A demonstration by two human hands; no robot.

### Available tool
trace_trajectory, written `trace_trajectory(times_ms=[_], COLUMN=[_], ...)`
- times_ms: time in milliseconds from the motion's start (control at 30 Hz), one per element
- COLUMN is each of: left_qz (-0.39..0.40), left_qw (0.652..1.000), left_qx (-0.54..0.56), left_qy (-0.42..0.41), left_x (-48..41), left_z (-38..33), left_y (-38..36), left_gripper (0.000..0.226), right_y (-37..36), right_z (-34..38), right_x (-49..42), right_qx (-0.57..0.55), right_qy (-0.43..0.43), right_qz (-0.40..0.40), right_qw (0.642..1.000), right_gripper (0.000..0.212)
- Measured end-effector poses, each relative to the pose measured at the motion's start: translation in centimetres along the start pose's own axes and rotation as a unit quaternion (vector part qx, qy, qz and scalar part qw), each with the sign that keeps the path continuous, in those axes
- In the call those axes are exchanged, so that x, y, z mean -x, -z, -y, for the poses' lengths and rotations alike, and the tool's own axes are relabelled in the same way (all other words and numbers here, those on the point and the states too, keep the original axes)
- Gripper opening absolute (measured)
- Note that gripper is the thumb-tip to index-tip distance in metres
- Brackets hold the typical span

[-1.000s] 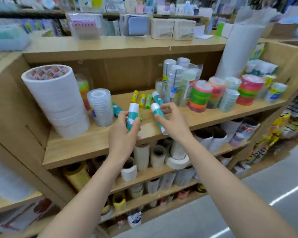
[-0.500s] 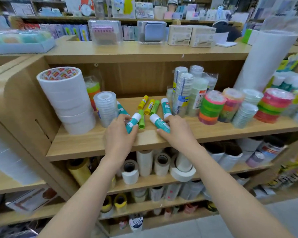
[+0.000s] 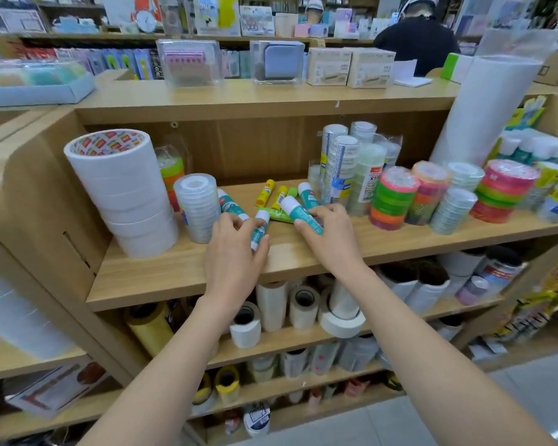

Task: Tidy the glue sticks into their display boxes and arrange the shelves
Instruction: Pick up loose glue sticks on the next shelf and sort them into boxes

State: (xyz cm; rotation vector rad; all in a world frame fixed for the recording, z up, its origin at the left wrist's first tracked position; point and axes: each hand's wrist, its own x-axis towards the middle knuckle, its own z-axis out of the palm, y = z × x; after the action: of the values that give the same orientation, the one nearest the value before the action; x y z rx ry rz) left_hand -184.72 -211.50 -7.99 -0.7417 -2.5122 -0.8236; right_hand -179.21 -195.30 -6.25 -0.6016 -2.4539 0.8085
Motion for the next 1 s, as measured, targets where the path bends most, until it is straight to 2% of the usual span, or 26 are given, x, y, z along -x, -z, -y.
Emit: trace_trajectory(times_ms=[233, 333, 433, 500, 600, 700, 900, 1000], left_qz=[-0.035, -0.037, -0.041, -0.022, 0.038, 0.106, 0.058, 0.065], left_qw=[0.998, 0.996, 0.994, 0.995, 0.989, 0.985, 0.993, 0.994], left_qx=[0.01, -0.006, -0.022, -0.032, -0.09, -0.106, -0.089, -0.083], left_qy=[-0.057, -0.08, -0.096, -0.094, -0.111, -0.085, -0.049, -0.025], left_x=[0.0, -0.1, -0.3, -0.6, -1.1, -1.0, 0.4, 0.6], left_z=[0.1, -1.1, -2.8, -3.7, -5.4, -6.6, -7.1, -8.1], left_y=[-0.6, -1.2, -1.5, -1.7, -2.1, -2.7, -2.5, -2.3], left_gripper=[0.026, 0.03, 0.031, 0.031, 0.051, 0.056, 0.031, 0.036], right_y=[1.7, 2.7, 3.6, 3.9, 4.3, 4.9, 5.9, 6.1], right_z=[-1.0, -1.8, -2.2, -2.4, -2.6, -3.2, -4.7, -5.0], right_x=[0.9, 1.4, 1.5, 1.5, 1.8, 2.1, 2.5, 2.7], right_qx=[-0.028, -0.127, -0.211, -0.231, -0.251, -0.284, -0.295, -0.29], right_qy=[-0.006, -0.033, -0.08, -0.098, -0.115, -0.12, -0.087, -0.068], right_qz=[0.034, 0.072, 0.053, 0.041, 0.063, 0.088, 0.066, 0.064], right_qw=[0.999, 0.989, 0.973, 0.967, 0.959, 0.947, 0.949, 0.953], right_gripper=[0.038, 0.032, 0.027, 0.028, 0.033, 0.034, 0.025, 0.024])
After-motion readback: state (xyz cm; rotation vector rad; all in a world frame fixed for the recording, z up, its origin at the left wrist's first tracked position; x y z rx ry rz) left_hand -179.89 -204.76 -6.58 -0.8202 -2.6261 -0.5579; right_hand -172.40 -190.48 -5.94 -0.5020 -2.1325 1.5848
